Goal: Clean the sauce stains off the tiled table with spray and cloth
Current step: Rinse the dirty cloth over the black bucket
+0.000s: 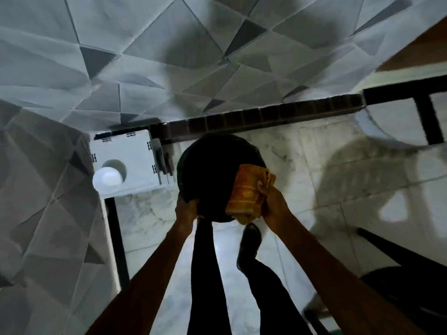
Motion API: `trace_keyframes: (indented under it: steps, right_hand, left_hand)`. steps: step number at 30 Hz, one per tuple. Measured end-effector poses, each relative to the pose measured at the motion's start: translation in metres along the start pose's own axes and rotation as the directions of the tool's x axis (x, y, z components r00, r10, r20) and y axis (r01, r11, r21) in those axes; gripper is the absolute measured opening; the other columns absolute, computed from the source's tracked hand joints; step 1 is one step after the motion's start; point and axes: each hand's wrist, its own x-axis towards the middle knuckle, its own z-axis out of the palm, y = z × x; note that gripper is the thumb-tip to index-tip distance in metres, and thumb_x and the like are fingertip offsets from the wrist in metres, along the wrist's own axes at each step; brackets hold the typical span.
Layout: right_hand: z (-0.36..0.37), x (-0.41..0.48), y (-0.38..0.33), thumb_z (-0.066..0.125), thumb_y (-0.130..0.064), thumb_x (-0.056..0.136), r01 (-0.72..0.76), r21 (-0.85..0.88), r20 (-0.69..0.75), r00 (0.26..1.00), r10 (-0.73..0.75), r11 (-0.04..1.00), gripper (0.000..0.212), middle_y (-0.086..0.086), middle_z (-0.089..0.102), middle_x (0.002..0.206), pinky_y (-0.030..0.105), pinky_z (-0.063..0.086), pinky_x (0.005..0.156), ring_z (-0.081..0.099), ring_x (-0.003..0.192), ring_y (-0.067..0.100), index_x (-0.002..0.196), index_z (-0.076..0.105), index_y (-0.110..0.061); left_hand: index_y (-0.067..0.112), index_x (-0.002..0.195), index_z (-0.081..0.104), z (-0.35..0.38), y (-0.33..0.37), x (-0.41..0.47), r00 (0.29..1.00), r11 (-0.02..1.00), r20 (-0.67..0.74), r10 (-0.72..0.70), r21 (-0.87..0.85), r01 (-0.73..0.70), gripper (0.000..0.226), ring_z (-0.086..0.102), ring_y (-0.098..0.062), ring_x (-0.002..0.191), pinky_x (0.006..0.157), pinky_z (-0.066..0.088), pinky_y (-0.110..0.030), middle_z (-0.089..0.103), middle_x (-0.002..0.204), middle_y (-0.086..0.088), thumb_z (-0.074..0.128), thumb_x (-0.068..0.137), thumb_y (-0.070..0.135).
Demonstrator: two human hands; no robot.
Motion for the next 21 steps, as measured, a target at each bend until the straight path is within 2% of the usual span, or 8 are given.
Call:
trace_keyframes:
  steps: [2, 6, 8, 10, 11, 13, 16, 21]
  right_hand:
    - [0.012, 0.049, 0.012, 0.099, -0.055, 0.033, -0.011, -0.026, -0.008, 1.0, 0.011, 1.0, 0.121, 0.02, 0.062, 0.137, 0.063, 0.046, 0.104, 0.059, 0.124, 0.044, 0.137, 0.054, -0.012]
    - [0.032, 0.159, 0.048, 0.095, -0.061, 0.042, -0.033, -0.066, -0.088, 0.996, 0.027, 0.997, 0.12, 0.017, 0.062, 0.138, 0.069, 0.045, 0.104, 0.06, 0.124, 0.044, 0.144, 0.05, -0.015]
    - [0.038, 0.209, 0.062, 0.092, -0.06, 0.051, -0.035, -0.077, -0.111, 0.993, 0.026, 0.996, 0.115, 0.016, 0.06, 0.141, 0.069, 0.045, 0.103, 0.059, 0.125, 0.044, 0.147, 0.047, -0.017]
    - [0.053, 0.249, 0.068, 0.083, -0.049, 0.07, -0.053, -0.09, -0.15, 0.988, 0.039, 0.995, 0.092, 0.016, 0.059, 0.143, 0.067, 0.046, 0.104, 0.059, 0.125, 0.042, 0.148, 0.046, -0.017]
    - [0.058, 0.266, 0.07, 0.075, -0.039, 0.082, -0.066, -0.087, -0.167, 0.985, 0.051, 0.994, 0.076, 0.017, 0.058, 0.143, 0.066, 0.045, 0.105, 0.059, 0.125, 0.042, 0.147, 0.046, -0.015]
    - [0.064, 0.303, 0.077, 0.064, -0.022, 0.094, -0.095, -0.091, -0.203, 0.976, 0.075, 0.991, 0.055, 0.018, 0.058, 0.142, 0.066, 0.044, 0.106, 0.058, 0.126, 0.042, 0.145, 0.049, -0.012]
    - [0.074, 0.343, 0.085, 0.065, -0.023, 0.092, -0.092, -0.122, -0.19, 0.979, 0.068, 0.988, 0.057, 0.018, 0.058, 0.142, 0.065, 0.045, 0.106, 0.057, 0.127, 0.042, 0.145, 0.049, -0.011]
    - [0.08, 0.375, 0.088, 0.055, -0.014, 0.102, -0.133, -0.152, -0.205, 0.974, 0.1, 0.979, 0.045, 0.018, 0.058, 0.142, 0.06, 0.046, 0.107, 0.058, 0.126, 0.041, 0.146, 0.048, -0.01]
  left_hand:
    - [0.023, 0.119, 0.057, 0.001, -0.001, 0.056, 1.0, 1.0, -0.001, -0.008, -0.009, 0.008, 0.035, 0.065, -0.036, 0.105, 0.088, 0.056, -0.056, 0.066, 0.11, -0.008, 0.067, 0.086, 0.022]
    - [0.029, 0.102, 0.06, -0.005, -0.024, 0.193, 0.999, 0.998, 0.04, -0.036, 0.045, 0.034, 0.01, 0.066, -0.04, 0.102, 0.085, 0.056, -0.059, 0.067, 0.109, -0.013, 0.062, 0.096, 0.021]
    - [0.026, 0.105, 0.061, -0.007, -0.032, 0.25, 0.996, 0.995, 0.054, -0.066, 0.079, 0.062, 0.013, 0.067, -0.039, 0.101, 0.083, 0.057, -0.057, 0.067, 0.109, -0.014, 0.064, 0.092, 0.026]
    - [0.024, 0.108, 0.06, -0.008, -0.038, 0.296, 0.994, 0.991, 0.068, -0.086, 0.108, 0.078, 0.014, 0.069, -0.032, 0.093, 0.078, 0.059, -0.049, 0.068, 0.104, -0.012, 0.061, 0.094, 0.022]
    - [0.025, 0.1, 0.061, -0.007, -0.038, 0.312, 0.992, 0.99, 0.092, -0.086, 0.119, 0.075, 0.008, 0.067, -0.026, 0.085, 0.074, 0.059, -0.042, 0.067, 0.094, -0.008, 0.058, 0.097, 0.018]
    - [0.031, 0.078, 0.06, -0.005, -0.038, 0.343, 0.986, 0.986, 0.135, -0.1, 0.147, 0.08, 0.032, 0.063, -0.014, 0.064, 0.061, 0.053, -0.03, 0.064, 0.07, 0.003, 0.05, 0.1, 0.01]
    - [0.029, 0.078, 0.052, -0.003, -0.047, 0.38, 0.98, 0.984, 0.161, -0.118, 0.154, 0.094, 0.035, 0.06, 0.003, 0.05, 0.052, 0.053, -0.024, 0.062, 0.052, 0.021, 0.046, 0.101, 0.004]
    - [0.029, 0.092, 0.05, 0.0, -0.048, 0.412, 0.979, 0.991, 0.172, -0.111, 0.096, 0.096, 0.028, 0.066, 0.003, 0.058, 0.053, 0.057, -0.02, 0.067, 0.063, 0.021, 0.044, 0.101, 0.003]
